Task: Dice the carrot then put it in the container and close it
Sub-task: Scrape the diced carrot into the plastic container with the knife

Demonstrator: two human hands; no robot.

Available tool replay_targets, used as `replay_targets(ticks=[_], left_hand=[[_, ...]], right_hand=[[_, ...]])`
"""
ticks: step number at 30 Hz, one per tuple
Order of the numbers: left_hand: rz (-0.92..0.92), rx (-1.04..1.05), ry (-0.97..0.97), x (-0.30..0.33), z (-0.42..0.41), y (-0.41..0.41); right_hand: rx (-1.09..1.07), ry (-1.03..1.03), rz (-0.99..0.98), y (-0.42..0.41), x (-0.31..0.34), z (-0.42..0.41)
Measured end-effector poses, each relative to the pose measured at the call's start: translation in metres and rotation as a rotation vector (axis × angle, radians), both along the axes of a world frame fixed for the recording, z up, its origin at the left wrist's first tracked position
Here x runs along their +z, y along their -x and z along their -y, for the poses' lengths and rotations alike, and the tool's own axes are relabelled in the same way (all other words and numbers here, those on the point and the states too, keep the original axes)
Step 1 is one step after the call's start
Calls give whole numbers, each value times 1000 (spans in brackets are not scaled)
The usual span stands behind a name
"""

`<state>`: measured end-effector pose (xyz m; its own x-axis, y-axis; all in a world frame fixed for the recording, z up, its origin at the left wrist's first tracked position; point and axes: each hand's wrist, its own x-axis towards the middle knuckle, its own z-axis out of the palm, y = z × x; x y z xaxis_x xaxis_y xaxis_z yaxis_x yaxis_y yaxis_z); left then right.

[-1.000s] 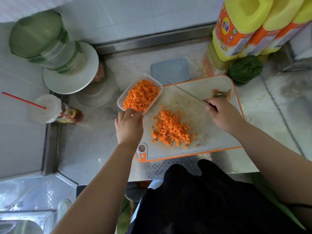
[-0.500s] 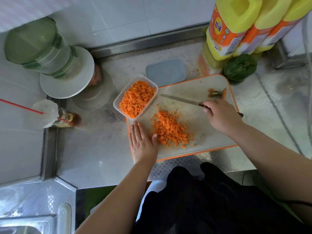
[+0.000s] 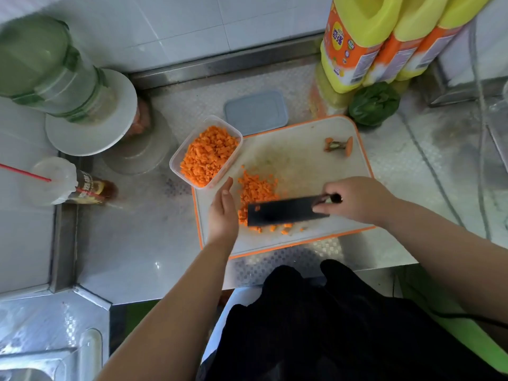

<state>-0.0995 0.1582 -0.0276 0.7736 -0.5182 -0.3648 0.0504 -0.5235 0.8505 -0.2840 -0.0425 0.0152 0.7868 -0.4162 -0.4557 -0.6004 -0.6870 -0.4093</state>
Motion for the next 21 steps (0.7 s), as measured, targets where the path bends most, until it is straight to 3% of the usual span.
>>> replay_targets(ticks=[3,6,18,21], left_hand=[[42,-6,-38,2,-11,-11],[75,-13,-44,5,-13,-14],[66,55,27,-4,-19,-4],[99,81,29,-10,-18,6]], right_hand=[[289,103,-112,-5,-7,-12],[372,148,-155,-15,-15,-18],[135,235,5,-51,-15,-14],[7,163,81,-35,-16,-13]])
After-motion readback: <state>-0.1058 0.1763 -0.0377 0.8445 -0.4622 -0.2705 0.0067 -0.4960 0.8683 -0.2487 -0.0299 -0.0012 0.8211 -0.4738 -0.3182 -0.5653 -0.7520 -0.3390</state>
